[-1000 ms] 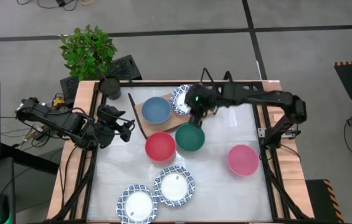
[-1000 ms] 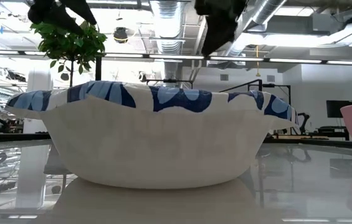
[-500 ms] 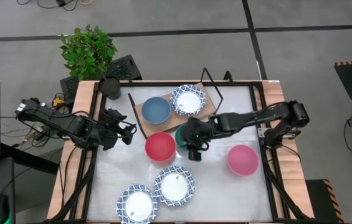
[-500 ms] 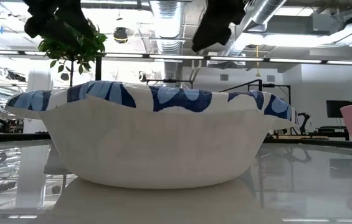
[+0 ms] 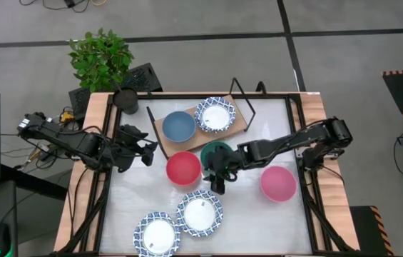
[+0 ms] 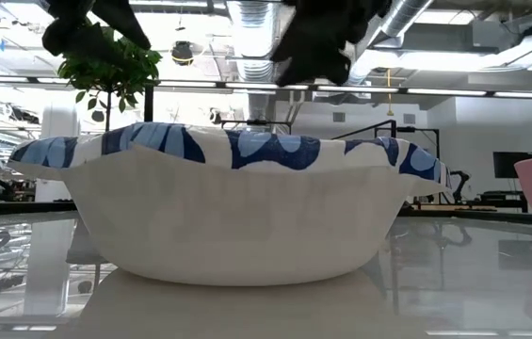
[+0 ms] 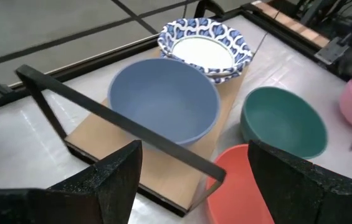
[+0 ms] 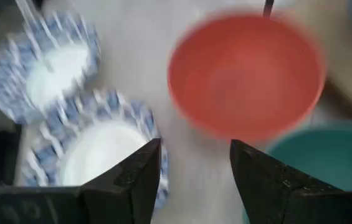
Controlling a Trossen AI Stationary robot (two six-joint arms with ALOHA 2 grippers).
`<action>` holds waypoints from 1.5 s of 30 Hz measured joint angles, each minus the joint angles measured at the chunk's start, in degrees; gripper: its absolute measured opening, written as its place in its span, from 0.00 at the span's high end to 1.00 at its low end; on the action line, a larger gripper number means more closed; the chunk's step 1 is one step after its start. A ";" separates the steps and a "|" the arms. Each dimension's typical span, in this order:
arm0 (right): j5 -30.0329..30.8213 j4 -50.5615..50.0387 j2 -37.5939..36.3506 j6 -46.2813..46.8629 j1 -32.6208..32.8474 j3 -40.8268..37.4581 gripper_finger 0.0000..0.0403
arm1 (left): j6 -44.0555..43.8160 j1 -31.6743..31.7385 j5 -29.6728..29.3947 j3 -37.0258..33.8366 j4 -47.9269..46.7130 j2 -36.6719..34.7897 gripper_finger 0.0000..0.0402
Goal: Place and stack bowls onto a shelf
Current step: Stack the white patterned bowl on top of the white patterned bowl on the shelf
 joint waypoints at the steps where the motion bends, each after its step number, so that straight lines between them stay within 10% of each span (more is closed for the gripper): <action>1: 0.00 -1.28 0.32 0.00 0.38 -0.14 0.46 | -0.03 -0.01 0.09 0.00 0.45 0.00 0.31; 45: 3.52 0.82 15.47 3.79 4.29 -0.03 0.46 | -3.92 -0.73 -0.54 0.02 0.52 0.02 0.31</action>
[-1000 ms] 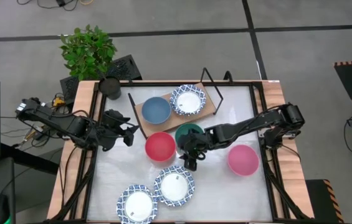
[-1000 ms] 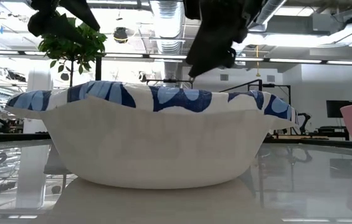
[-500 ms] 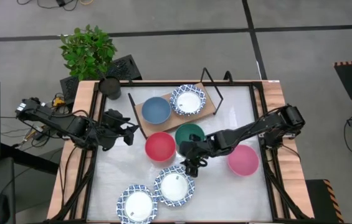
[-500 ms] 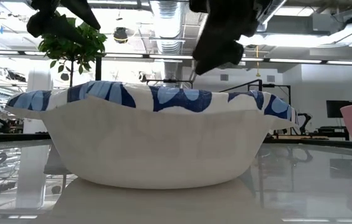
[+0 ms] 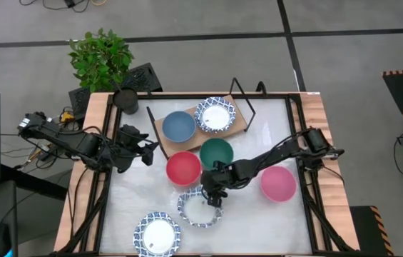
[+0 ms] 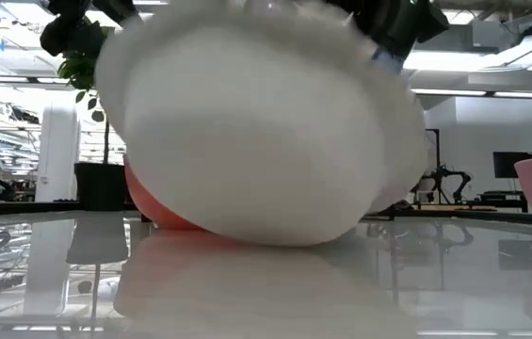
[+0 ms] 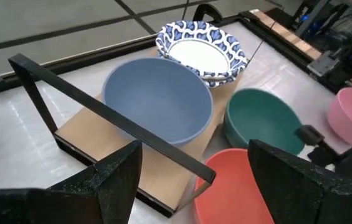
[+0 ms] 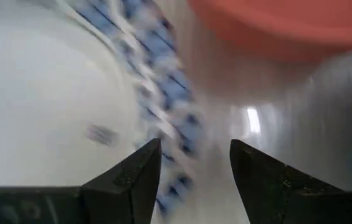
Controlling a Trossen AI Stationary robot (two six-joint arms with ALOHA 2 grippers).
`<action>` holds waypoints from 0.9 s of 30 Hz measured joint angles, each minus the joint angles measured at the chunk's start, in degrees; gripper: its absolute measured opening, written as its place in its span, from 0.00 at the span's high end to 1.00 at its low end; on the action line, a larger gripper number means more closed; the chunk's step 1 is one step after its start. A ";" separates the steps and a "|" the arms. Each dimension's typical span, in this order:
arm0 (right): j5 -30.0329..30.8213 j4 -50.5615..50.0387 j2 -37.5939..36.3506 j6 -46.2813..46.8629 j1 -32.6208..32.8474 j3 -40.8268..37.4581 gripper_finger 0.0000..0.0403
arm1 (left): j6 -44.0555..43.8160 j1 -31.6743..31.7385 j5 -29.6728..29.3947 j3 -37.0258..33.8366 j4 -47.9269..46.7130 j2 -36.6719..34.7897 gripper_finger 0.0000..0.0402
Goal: Place and stack bowls onto a shelf
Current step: Stack the white patterned bowl on top of the white patterned bowl on the shelf
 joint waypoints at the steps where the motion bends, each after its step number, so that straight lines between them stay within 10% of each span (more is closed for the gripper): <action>1: -0.02 0.55 -0.06 0.26 -0.01 0.15 0.46 | 0.54 0.00 0.08 0.00 -0.17 0.00 0.31; 27: 1.46 0.23 0.00 5.34 -0.01 0.24 0.46 | 2.97 -0.02 0.44 0.00 -0.46 0.00 0.31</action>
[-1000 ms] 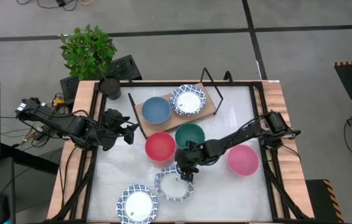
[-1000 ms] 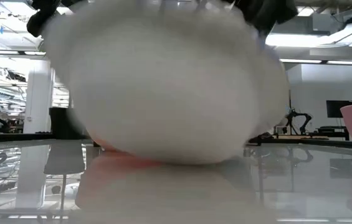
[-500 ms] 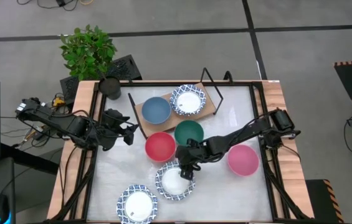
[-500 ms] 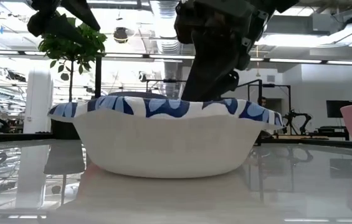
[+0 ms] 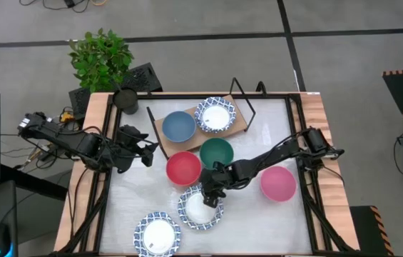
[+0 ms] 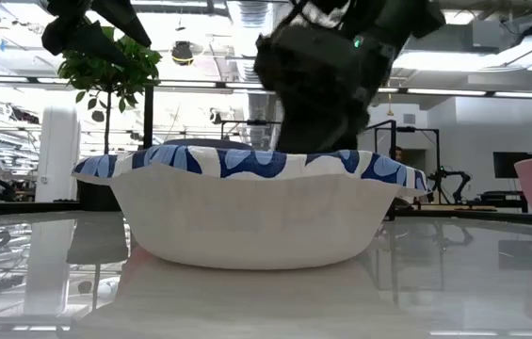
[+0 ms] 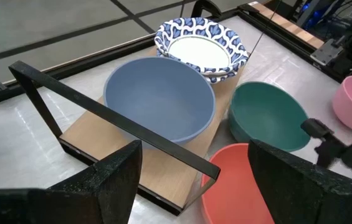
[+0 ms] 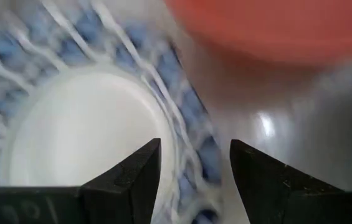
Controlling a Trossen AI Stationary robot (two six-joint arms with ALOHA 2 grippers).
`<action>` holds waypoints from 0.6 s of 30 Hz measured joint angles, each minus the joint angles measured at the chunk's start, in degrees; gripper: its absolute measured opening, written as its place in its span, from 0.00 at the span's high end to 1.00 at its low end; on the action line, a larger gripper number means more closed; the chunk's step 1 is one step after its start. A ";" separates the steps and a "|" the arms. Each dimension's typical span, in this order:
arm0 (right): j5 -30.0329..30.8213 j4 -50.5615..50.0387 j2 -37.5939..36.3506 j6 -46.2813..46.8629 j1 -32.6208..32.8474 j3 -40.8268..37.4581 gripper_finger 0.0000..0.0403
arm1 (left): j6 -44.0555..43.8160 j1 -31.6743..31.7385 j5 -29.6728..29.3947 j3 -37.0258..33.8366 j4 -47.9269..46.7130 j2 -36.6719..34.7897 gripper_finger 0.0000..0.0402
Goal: Place and stack bowls onto a shelf
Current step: Stack the white patterned bowl on top of the white patterned bowl on the shelf
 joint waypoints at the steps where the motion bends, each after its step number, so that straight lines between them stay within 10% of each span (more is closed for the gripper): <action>1: -0.17 -1.04 0.04 0.08 0.03 -0.23 0.46 | 0.00 0.00 0.00 0.00 -0.04 -0.02 0.31; 18: -0.60 -1.43 -0.49 2.00 0.07 -0.12 0.89 | 0.32 0.02 0.05 0.02 -0.01 0.00 0.31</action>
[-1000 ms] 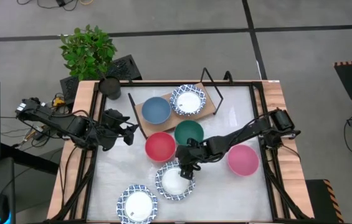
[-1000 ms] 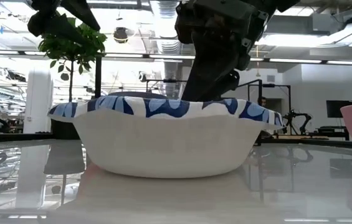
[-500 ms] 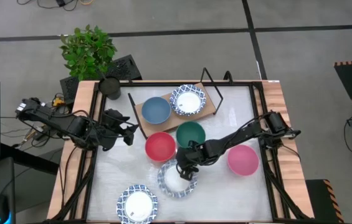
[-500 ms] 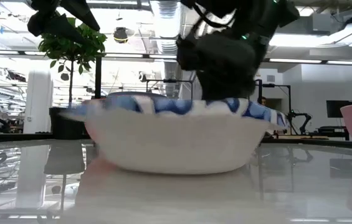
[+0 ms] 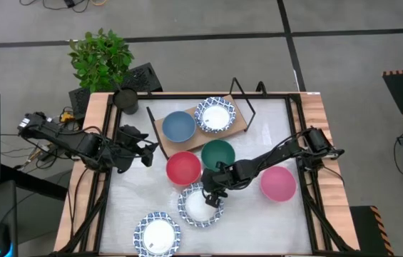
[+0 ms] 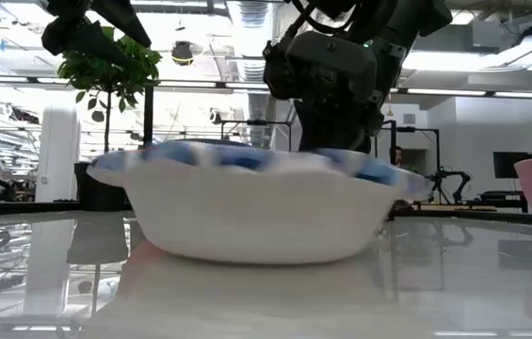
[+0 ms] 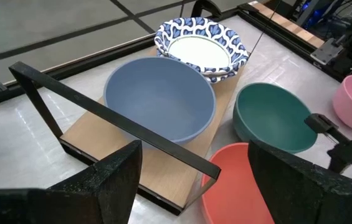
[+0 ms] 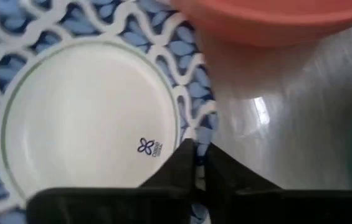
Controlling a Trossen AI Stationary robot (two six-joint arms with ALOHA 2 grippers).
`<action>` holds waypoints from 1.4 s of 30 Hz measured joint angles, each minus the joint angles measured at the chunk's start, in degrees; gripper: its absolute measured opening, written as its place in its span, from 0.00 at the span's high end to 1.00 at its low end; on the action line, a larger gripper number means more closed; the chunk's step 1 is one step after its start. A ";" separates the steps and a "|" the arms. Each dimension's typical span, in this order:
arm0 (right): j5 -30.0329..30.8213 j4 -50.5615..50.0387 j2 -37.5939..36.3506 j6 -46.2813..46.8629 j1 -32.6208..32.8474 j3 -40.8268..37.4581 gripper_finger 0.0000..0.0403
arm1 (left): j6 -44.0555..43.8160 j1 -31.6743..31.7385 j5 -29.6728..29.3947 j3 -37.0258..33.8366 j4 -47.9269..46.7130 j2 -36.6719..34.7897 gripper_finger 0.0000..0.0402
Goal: Place and stack bowls onto a shelf
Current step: Stack the white patterned bowl on top of the white patterned bowl on the shelf
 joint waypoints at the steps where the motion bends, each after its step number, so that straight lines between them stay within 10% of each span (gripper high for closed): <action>1: -0.07 -0.06 0.00 0.01 0.00 0.00 0.91 | 0.11 -0.01 0.01 -0.01 0.00 0.00 0.31; 13: -4.90 -2.60 -2.73 0.88 0.04 -0.02 0.91 | 0.69 -0.02 -0.01 0.00 0.01 0.00 0.31; 26: -1.11 -11.32 -24.83 -2.37 -2.36 -0.07 0.92 | 1.20 -0.02 0.08 0.00 -0.01 0.00 0.31; 35: 10.99 -10.56 -38.06 -8.24 -19.39 0.00 0.94 | 2.42 -0.02 -0.47 0.00 -0.01 0.00 0.31; 42: 7.27 -8.73 -36.75 -10.66 -37.83 -0.02 0.94 | 3.18 0.00 -0.49 0.00 -0.04 0.00 0.31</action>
